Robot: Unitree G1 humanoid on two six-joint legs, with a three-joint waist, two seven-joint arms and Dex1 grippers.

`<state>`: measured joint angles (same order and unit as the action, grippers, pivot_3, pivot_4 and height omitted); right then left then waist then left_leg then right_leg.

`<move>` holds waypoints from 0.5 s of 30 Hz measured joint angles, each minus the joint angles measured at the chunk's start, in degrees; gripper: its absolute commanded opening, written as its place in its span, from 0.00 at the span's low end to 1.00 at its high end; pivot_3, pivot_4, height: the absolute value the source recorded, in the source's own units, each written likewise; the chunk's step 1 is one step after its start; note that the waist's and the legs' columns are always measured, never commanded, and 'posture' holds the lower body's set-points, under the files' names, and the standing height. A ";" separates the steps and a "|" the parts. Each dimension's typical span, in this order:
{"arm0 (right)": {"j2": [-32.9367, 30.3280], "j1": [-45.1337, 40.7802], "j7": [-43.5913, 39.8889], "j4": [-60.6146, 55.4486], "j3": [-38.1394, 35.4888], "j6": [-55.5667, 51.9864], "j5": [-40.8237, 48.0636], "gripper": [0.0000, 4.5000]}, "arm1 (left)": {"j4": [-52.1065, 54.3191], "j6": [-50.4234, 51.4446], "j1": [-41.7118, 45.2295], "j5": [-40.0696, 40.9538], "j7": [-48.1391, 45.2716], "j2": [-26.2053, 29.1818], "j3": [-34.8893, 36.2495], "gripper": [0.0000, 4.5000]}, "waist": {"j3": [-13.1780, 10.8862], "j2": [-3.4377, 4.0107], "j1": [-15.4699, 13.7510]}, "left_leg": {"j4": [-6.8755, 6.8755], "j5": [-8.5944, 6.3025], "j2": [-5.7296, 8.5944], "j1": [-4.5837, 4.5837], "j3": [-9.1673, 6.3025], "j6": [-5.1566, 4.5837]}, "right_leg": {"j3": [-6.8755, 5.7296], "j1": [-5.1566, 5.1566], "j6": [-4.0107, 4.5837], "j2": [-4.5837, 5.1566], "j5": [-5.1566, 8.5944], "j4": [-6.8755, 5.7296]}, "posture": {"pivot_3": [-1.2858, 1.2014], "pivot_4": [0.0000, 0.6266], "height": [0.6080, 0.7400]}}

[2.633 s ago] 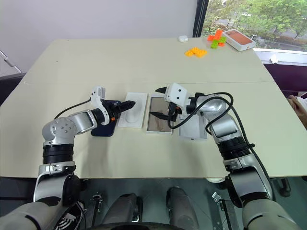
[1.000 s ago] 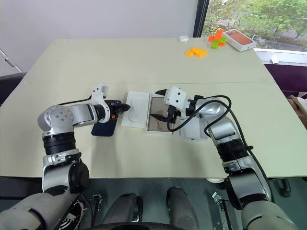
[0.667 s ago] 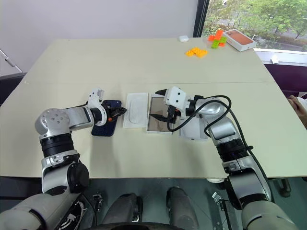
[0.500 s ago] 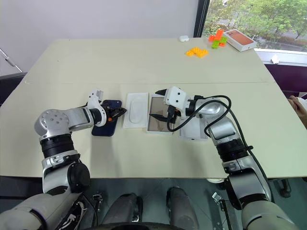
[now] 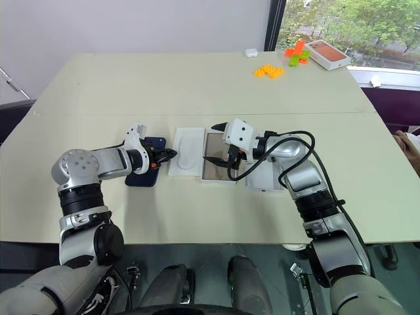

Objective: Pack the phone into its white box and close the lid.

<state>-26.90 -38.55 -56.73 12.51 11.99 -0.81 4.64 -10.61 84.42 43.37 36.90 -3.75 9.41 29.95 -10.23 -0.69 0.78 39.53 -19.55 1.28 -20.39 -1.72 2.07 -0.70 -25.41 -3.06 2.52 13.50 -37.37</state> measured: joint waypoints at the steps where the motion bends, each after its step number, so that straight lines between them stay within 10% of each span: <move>1: 0.00 0.00 0.01 0.00 0.00 0.00 -0.01 1.00 | -0.10 0.00 0.00 -0.03 -0.02 -0.10 0.01 0.04 | 0.00 0.00 0.00 | 0.00 0.00 0.00 0.00 0.00 0.00 | 0.00 0.00 0.00 0.00 0.00 0.00 | 0.52 0.24 1.00; 15: 0.19 0.00 0.15 -0.05 0.04 0.12 -0.04 1.00 | 0.24 2.92 0.05 1.46 -1.71 0.47 5.22 0.01 | 0.00 0.00 0.19 | 0.00 0.01 0.00 0.02 0.00 0.02 | 0.00 0.00 0.00 0.00 0.00 -0.02 | 0.52 0.24 1.00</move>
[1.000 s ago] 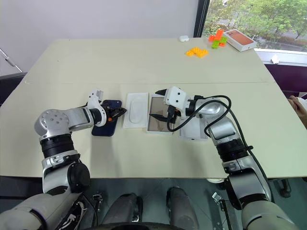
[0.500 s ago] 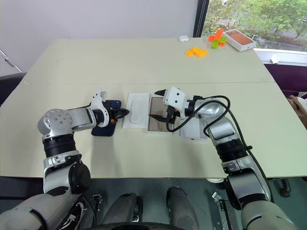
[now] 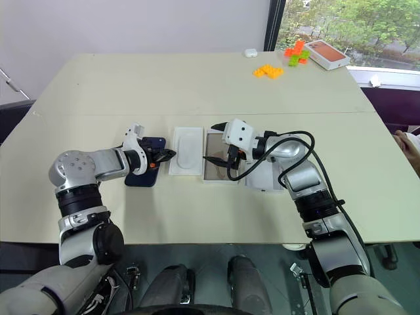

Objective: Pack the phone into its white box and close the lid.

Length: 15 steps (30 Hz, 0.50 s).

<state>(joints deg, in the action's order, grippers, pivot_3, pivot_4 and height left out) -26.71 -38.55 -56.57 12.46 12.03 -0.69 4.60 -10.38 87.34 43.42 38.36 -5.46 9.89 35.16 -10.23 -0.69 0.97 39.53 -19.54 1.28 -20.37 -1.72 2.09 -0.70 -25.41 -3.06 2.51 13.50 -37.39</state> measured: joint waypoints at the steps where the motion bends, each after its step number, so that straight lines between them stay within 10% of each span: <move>1: -0.02 0.01 0.00 0.00 0.00 0.07 0.01 1.00 | 0.06 1.41 0.00 1.20 -0.60 0.34 2.69 0.01 | 0.00 0.00 0.06 | 0.00 0.00 0.00 -0.01 0.00 0.00 | 0.00 -0.01 0.00 0.00 0.00 0.00 | 0.52 0.24 1.00; 10: -2.28 0.31 -4.50 -1.44 -5.28 -7.95 9.19 1.00 | 6.51 3.53 -0.01 6.96 -6.00 1.40 6.36 0.01 | -0.03 -0.06 -0.39 | 0.00 0.00 0.03 -0.06 -0.04 0.00 | -0.02 0.04 -0.01 0.04 -0.01 0.11 | 0.52 0.24 1.00; 15: -13.40 4.68 -14.04 -4.37 -8.66 -15.12 14.95 1.00 | 8.03 1.54 -0.78 7.20 -5.69 -2.51 4.65 0.01 | -0.05 -0.09 -0.59 | -0.08 -0.02 0.04 -0.05 -0.06 -0.04 | -0.05 0.07 -0.02 0.04 -0.01 0.26 | 0.52 0.24 1.00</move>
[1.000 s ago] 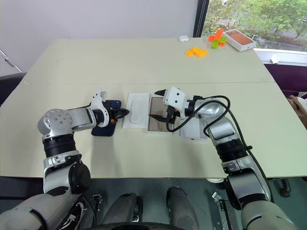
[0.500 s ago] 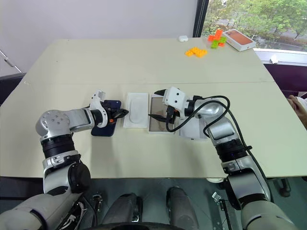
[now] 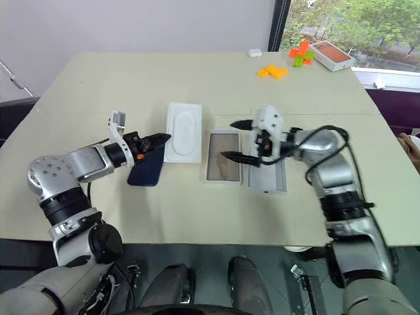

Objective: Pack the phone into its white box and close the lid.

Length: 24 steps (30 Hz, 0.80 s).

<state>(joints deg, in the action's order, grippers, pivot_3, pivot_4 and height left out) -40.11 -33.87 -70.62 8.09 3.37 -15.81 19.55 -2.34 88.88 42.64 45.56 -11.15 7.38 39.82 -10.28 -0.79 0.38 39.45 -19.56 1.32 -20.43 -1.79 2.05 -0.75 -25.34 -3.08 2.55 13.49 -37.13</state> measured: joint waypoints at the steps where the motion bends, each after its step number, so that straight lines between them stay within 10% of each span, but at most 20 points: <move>1: -1.55 0.90 -1.55 -0.04 -0.09 -0.81 0.40 1.00 | -0.46 -0.35 0.09 -0.06 0.49 -0.81 -0.09 0.01 | -0.01 -0.01 0.07 | -0.01 0.00 0.00 0.00 0.00 0.00 | 0.00 0.00 0.00 0.00 0.00 0.00 | 0.52 0.24 1.00; 12: -6.40 2.48 -3.80 1.20 -1.89 -1.21 0.39 1.00 | -4.02 0.33 4.76 -1.06 10.36 -15.54 0.26 0.01 | -0.09 -0.15 0.31 | -0.01 0.04 -0.03 0.08 0.04 0.08 | 0.01 0.01 -0.03 -0.05 -0.02 -0.15 | 0.52 0.24 1.00; 22: -5.86 3.02 -0.99 1.15 -1.88 -1.10 -0.13 1.00 | -0.18 1.86 4.74 -2.62 15.26 -16.41 -0.76 0.01 | -0.13 -0.22 0.09 | -0.01 0.06 -0.01 0.06 0.02 0.11 | 0.00 0.00 -0.04 -0.04 -0.03 -0.11 | 0.52 0.24 1.00; 24: -5.76 3.00 -0.64 1.15 -1.87 -0.95 -0.23 1.00 | -0.10 2.01 4.73 -2.61 15.38 -16.48 -0.65 0.14 | -0.13 -0.22 0.10 | -0.01 0.06 -0.01 0.06 0.01 0.11 | 0.00 0.00 -0.04 -0.04 -0.03 -0.11 | 0.52 0.24 1.00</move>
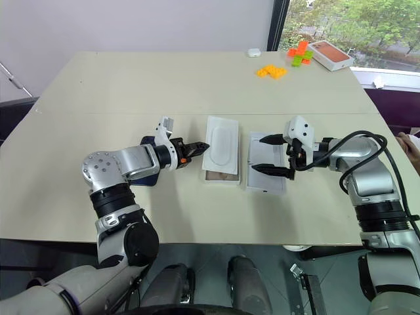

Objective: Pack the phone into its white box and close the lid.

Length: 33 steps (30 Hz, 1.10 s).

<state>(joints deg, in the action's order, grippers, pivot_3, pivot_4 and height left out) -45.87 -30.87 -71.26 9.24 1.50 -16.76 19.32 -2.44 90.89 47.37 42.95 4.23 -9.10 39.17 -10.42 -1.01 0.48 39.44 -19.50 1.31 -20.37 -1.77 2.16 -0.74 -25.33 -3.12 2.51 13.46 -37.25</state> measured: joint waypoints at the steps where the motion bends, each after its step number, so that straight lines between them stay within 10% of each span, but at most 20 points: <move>1: 0.14 -0.02 0.14 0.01 0.01 0.22 -0.07 1.00 | 0.23 0.12 0.00 0.00 0.00 -0.02 0.00 0.21 | 0.00 0.00 0.02 | 0.00 0.00 0.00 0.00 0.00 0.00 | 0.00 0.00 0.00 0.00 0.00 0.00 | 0.52 0.24 1.00; 4: 0.84 -0.31 0.51 0.07 0.16 0.59 -0.45 1.00 | 1.53 1.07 -0.15 0.01 -0.19 -0.02 -0.95 0.52 | 0.00 0.00 0.11 | 0.00 0.01 0.00 0.01 0.00 0.02 | 0.00 0.00 0.00 0.00 0.00 -0.01 | 0.52 0.24 1.00; 11: 2.42 -1.90 1.11 1.35 0.46 1.15 -1.32 1.00 | 3.46 1.12 -0.72 -0.03 -1.36 1.74 -4.29 0.52 | 0.00 0.00 0.12 | 0.00 0.03 0.00 0.02 0.00 0.05 | 0.00 0.00 0.00 -0.01 0.00 -0.02 | 0.52 0.24 1.00; 20: 11.79 -4.43 9.28 1.75 0.87 1.00 -2.77 1.00 | 8.66 -21.70 -5.83 -5.57 -20.40 24.15 -22.26 0.52 | -0.01 0.01 0.28 | -0.17 0.19 -0.07 0.11 -0.03 0.33 | 0.01 -0.05 0.14 -0.07 -0.08 -0.07 | 0.52 0.24 1.00; 30: 22.19 -7.88 27.98 4.06 9.12 1.34 -16.51 0.04 | 7.32 -40.20 -13.55 -7.43 -37.95 37.28 -23.78 0.53 | -0.01 0.02 0.75 | -0.21 0.24 -0.06 0.01 0.06 0.15 | 0.07 -0.15 0.19 -0.04 -0.12 0.00 | 0.52 0.24 1.00; 33: 24.66 -9.64 32.01 5.14 11.78 1.06 -20.62 0.01 | 7.11 -41.79 -16.20 -7.69 -39.20 38.49 -24.33 0.53 | -0.01 0.02 0.29 | -0.23 0.24 -0.08 -0.03 -0.02 0.12 | 0.02 -0.16 0.20 -0.05 -0.12 0.00 | 0.52 0.24 1.00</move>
<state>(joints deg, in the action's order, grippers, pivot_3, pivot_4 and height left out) -21.21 -40.51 -39.25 14.37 13.28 -15.69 -1.30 4.67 49.10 31.17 35.26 -34.97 29.39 14.84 -10.42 -0.99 0.77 39.21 -19.25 1.23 -20.40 -1.79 2.28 -0.72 -25.49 -2.93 2.47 13.35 -37.24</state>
